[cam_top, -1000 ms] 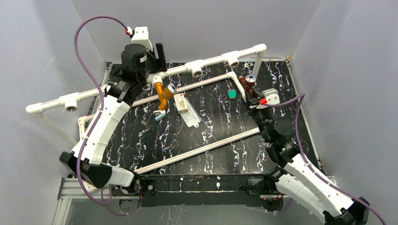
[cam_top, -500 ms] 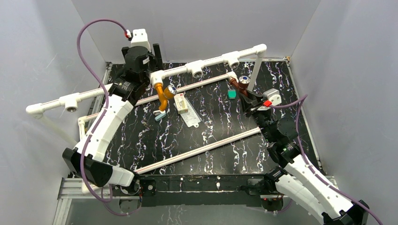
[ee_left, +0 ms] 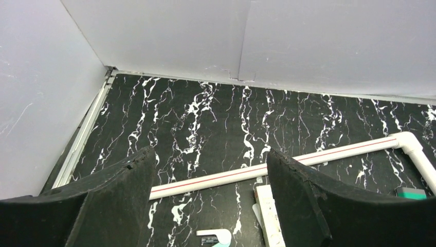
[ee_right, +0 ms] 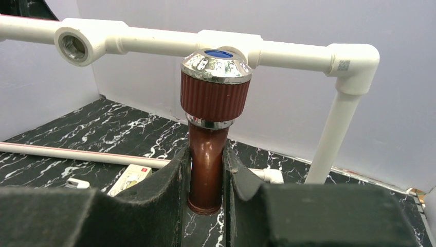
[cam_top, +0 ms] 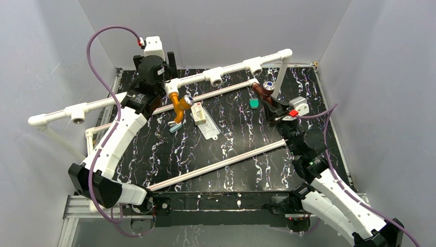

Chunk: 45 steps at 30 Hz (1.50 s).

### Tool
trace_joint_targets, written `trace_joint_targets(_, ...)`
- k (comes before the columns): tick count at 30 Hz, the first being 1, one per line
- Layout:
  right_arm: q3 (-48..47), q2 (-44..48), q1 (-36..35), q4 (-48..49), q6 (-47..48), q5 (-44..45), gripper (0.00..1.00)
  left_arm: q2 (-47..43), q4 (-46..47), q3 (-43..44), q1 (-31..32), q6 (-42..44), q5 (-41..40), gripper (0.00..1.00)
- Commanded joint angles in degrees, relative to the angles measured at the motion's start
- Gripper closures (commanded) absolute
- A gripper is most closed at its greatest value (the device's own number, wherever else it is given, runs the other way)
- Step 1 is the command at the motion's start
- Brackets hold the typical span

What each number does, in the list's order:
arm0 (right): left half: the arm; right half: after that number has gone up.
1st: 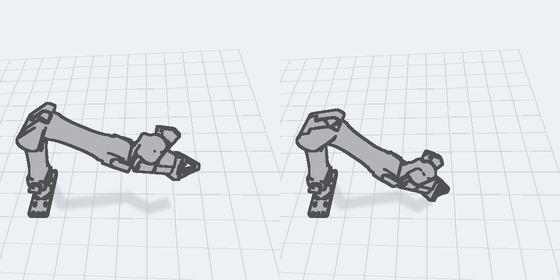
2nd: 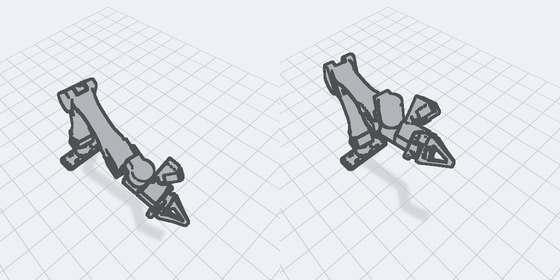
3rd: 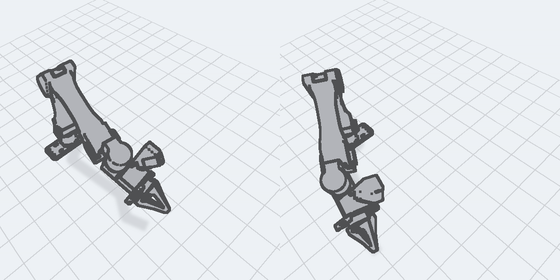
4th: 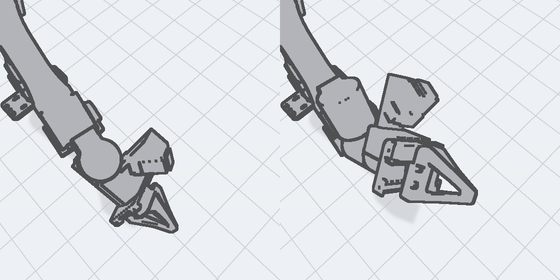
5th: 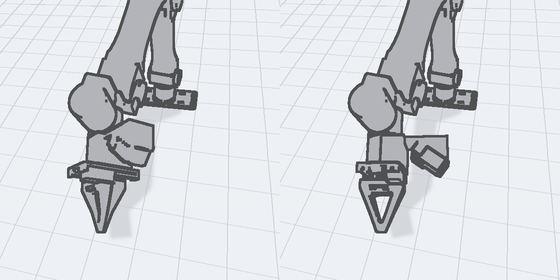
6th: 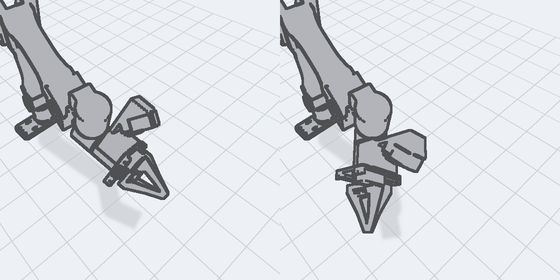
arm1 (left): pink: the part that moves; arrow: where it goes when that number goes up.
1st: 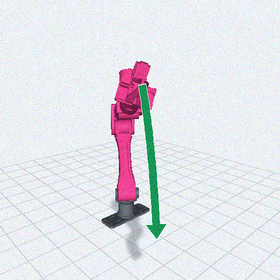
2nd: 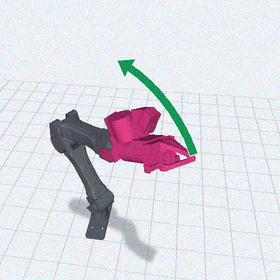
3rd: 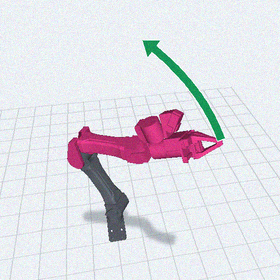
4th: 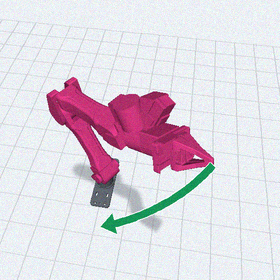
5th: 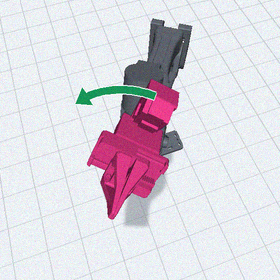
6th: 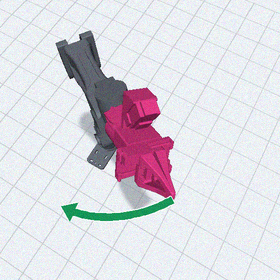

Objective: Install the water faucets

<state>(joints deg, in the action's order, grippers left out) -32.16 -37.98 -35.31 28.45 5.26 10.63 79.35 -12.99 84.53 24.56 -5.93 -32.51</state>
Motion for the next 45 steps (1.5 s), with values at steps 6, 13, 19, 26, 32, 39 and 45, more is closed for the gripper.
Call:
trace_joint_targets(6,-4.91,-0.43,0.17,6.72,2.41,2.57,0.99,1.46,-7.84,-6.29,0.4,0.31,-1.23,0.23)
trace_joint_targets(13,-4.86,-1.85,0.15,9.45,4.66,3.86,0.99,1.36,-7.68,-7.45,0.4,0.39,-0.93,0.23)
trace_joint_targets(19,-5.02,-3.82,0.22,11.03,8.0,3.06,0.99,1.06,-7.49,-8.17,0.4,0.73,-1.04,0.23)
trace_joint_targets(26,-5.57,-4.18,0.23,11.09,12.38,1.83,0.99,0.48,-6.98,-9.4,0.41,0.92,-0.7,0.23)
trace_joint_targets(32,-6.06,-3.54,0.15,8.36,15.5,-0.04,0.99,0.1,-6.54,-10.75,0.4,1.01,-0.69,0.23)
trace_joint_targets(39,-5.69,-3.16,0.07,6.97,23.46,-0.77,0.99,0.34,-5.97,-12.12,0.4,0.87,-0.02,0.23)
trace_joint_targets(45,-5.29,-3.83,0.07,7.33,30.3,-2.41,0.99,0.26,-5.95,-12.67,0.4,1.19,0.18,0.23)
